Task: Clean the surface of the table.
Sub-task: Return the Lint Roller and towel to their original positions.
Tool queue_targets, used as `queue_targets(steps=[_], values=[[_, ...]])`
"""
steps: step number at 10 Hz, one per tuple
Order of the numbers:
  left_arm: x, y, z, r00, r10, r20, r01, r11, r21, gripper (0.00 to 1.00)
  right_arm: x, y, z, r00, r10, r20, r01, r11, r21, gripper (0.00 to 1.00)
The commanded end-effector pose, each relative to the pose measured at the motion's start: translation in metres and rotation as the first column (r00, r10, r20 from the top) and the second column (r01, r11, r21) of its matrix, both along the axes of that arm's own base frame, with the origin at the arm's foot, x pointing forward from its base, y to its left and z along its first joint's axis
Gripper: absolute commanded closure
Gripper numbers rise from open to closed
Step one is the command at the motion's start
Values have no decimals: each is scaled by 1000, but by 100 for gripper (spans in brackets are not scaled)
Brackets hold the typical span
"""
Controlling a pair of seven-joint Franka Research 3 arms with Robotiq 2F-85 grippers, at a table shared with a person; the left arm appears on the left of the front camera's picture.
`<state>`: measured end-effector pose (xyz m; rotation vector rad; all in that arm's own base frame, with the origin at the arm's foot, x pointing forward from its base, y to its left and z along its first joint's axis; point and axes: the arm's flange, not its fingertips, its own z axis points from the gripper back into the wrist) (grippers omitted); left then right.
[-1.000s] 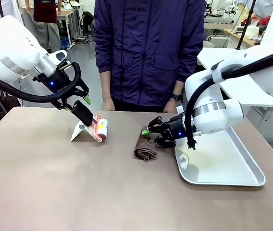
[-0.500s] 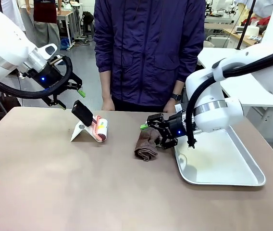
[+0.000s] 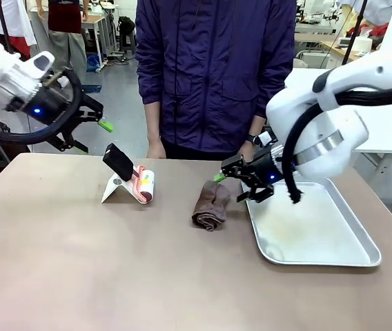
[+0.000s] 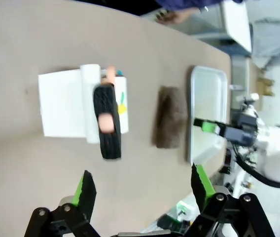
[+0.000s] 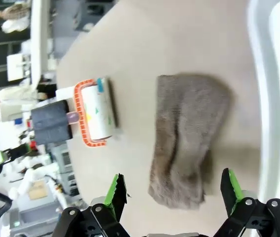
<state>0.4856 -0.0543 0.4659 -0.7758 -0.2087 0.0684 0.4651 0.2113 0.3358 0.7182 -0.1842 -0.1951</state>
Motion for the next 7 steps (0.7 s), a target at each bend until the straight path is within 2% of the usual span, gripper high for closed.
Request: queue_targets(steps=[1, 3, 4, 5, 6, 7], values=[[-41, 38, -4, 993, -94, 70, 101, 989, -109, 0, -22, -19, 40, 1000, -24, 2, 24, 999, -44, 0], [-70, 68, -19, 968, -216, 130, 239, 949, -204, 0, -65, -48, 50, 999, 50, 0, -49, 985, 164, 0], [-82, 89, -31, 958, -236, 162, 273, 921, -278, 0, -89, -64, 45, 998, 68, -7, -63, 950, 307, 0], [-95, 116, -45, 911, -328, 251, 407, 821, -401, 0, -109, -82, 32, 999, 40, -3, -35, 895, 444, 0], [-105, 134, -56, 905, -292, 309, 416, 756, -505, 0, -122, -98, 18, 999, 42, -14, -27, 839, 544, 0], [-111, 145, -66, 907, -245, 341, 406, 725, -557, 0, -135, -117, 6, 1000, 29, -10, -17, 794, 608, 0]])
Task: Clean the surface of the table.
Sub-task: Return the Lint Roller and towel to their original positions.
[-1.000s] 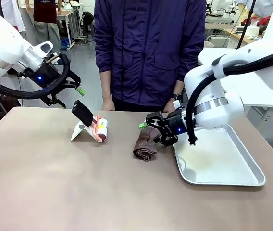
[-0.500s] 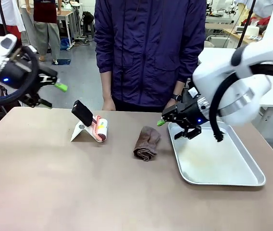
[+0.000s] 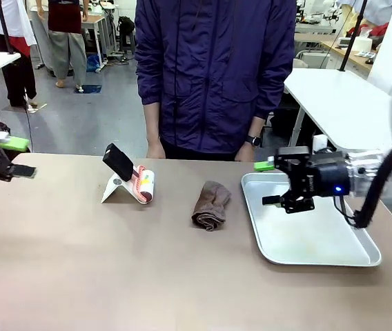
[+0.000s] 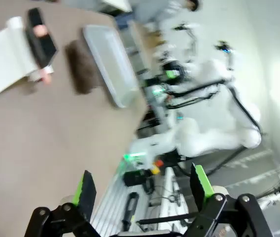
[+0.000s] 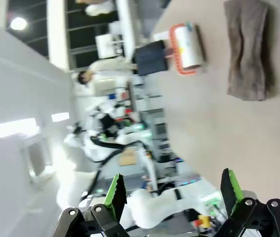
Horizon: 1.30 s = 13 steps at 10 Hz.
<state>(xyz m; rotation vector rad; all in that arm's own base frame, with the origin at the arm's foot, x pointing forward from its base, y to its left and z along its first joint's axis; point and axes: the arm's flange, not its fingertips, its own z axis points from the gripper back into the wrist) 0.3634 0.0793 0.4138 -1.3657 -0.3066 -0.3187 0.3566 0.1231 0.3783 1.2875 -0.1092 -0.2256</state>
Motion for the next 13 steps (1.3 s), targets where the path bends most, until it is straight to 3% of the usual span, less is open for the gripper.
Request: queue_targets(steps=[1, 4, 5, 6, 7, 13], values=[[8, 20, -24, 999, -36, -15, 32, 985, -168, 0, -41, -53, -47, 998, -65, -1, 65, 989, 134, 0], [18, 24, -45, 996, -33, -78, 20, 987, -159, 0, -71, -116, -74, 979, -203, -15, 200, 945, 257, 0], [23, 24, -46, 997, -47, -57, 40, 992, -119, 0, -75, -127, -79, 969, -246, 0, 235, 927, 292, 0], [32, 24, -45, 994, -19, -108, 9, 996, -91, 0, -77, -131, -82, 958, -287, 18, 267, 910, 317, 0], [14, 23, -54, 996, -43, -75, 32, 989, -146, 0, 17, -139, -71, 971, -233, -51, 238, 938, 251, 0], [14, 23, -54, 996, -43, -75, 32, 989, -146, 0, 17, -139, -71, 971, -233, -51, 238, 938, 251, 0]])
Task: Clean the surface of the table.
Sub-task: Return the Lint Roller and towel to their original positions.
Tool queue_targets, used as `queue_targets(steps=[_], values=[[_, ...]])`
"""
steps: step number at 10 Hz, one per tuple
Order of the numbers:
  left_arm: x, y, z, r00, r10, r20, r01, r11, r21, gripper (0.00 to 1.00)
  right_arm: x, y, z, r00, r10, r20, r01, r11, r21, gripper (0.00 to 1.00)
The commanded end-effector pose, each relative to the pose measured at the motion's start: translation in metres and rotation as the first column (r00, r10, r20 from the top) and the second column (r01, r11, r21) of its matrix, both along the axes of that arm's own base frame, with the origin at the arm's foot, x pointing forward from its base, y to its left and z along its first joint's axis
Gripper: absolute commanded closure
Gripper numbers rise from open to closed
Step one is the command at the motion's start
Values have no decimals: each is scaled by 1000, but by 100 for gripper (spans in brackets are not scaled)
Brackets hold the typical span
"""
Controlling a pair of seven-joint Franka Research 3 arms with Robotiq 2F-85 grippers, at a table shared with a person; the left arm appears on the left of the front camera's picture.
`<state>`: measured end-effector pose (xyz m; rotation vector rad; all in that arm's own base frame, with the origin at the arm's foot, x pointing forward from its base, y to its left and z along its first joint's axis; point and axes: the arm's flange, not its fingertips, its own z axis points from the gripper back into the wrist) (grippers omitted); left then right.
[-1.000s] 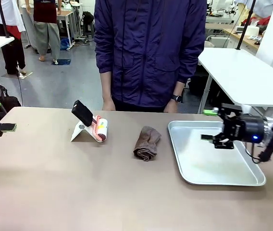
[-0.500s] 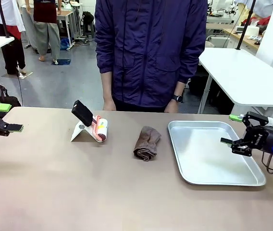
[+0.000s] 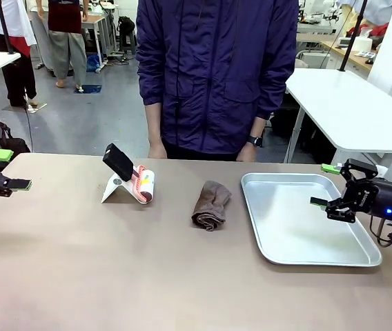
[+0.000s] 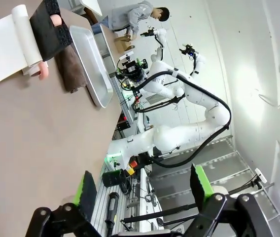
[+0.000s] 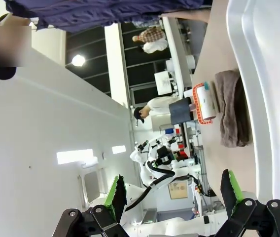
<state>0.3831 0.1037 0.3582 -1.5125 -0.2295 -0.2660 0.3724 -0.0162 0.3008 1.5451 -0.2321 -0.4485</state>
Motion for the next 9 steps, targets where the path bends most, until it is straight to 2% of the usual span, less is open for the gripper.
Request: queue_targets(steps=[1, 9], values=[[-6, -2, 2, 1000, -1, 16, 2, 1000, -14, 0, 1, 1, 6, 1000, -9, -23, 9, 1000, -10, 0], [-6, -2, 2, 1000, -1, 16, 2, 1000, -14, 0, 1, 1, 6, 1000, -9, -23, 9, 1000, -10, 0]])
